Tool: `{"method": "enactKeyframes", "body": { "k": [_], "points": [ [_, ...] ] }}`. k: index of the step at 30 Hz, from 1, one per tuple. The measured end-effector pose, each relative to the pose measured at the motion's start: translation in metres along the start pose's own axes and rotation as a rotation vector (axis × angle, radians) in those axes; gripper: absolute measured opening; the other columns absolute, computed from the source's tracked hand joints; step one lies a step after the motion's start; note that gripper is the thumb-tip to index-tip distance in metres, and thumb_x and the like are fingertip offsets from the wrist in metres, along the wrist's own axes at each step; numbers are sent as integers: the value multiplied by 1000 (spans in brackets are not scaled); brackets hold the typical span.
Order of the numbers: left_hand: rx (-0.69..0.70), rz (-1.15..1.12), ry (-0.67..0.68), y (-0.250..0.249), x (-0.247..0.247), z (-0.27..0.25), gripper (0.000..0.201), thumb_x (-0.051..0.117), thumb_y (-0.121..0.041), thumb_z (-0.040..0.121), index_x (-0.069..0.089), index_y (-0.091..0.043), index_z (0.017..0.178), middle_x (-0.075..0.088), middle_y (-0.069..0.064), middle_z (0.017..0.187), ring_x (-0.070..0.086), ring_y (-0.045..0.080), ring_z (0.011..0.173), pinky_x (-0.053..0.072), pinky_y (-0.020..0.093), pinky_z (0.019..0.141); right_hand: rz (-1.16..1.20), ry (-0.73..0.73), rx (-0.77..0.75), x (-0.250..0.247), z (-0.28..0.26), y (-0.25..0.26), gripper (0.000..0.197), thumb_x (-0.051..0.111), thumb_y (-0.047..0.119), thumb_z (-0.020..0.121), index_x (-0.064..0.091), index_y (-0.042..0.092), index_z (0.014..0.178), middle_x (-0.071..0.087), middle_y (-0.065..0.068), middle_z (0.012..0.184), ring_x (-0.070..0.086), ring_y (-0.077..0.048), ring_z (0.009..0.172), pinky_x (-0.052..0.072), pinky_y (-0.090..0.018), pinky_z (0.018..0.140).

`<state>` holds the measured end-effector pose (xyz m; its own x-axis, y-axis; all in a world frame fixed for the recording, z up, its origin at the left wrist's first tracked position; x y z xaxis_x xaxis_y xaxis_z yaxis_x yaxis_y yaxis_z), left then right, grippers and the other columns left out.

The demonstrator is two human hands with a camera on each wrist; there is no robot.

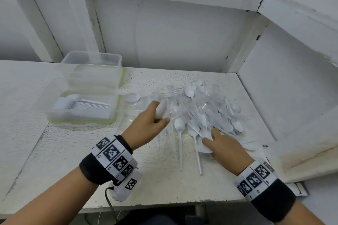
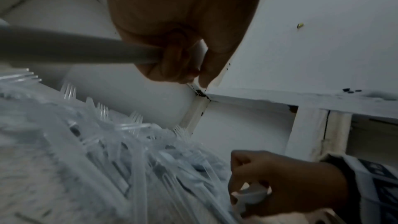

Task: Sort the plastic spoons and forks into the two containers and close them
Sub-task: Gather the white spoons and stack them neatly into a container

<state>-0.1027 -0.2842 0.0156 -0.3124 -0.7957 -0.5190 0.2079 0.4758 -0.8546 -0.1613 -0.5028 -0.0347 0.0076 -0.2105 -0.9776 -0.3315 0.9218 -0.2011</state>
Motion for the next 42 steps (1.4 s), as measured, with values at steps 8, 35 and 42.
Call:
{"method": "enactKeyframes", "body": {
  "k": [8,35,42],
  "points": [
    [-27,407,233,10,52,10,31,54,-27,90,42,-13,64,40,-4,65,39,10,58,27,21,52,435,-259,-141,-32,-22,10,18,72,23,71,58,20,83,47,5,89,50,-12,54,44,-24,42],
    [-343,-149,199,19,33,10,8,41,-19,93,43,-21,87,55,4,80,56,16,64,45,25,56,1433,-512,436,-56,-7,8,27,71,31,78,48,38,90,53,9,86,54,1,69,46,-11,61],
    [-317,-101,65,38,-7,-1,11,39,-13,93,40,-16,104,45,4,69,41,18,56,36,26,51,1150,-88,358,-35,7,14,19,55,40,89,50,43,108,54,10,60,46,-3,48,37,-11,48]
  ]
}}
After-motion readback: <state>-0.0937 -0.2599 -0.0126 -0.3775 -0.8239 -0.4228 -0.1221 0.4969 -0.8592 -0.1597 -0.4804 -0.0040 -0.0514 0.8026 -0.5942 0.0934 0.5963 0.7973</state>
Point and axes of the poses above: each hand's wrist, its own z-axis towards the middle knuckle, its own x-axis out of the palm, y = z × x, the point moved 4 cm from there along z, towards the middle knuckle
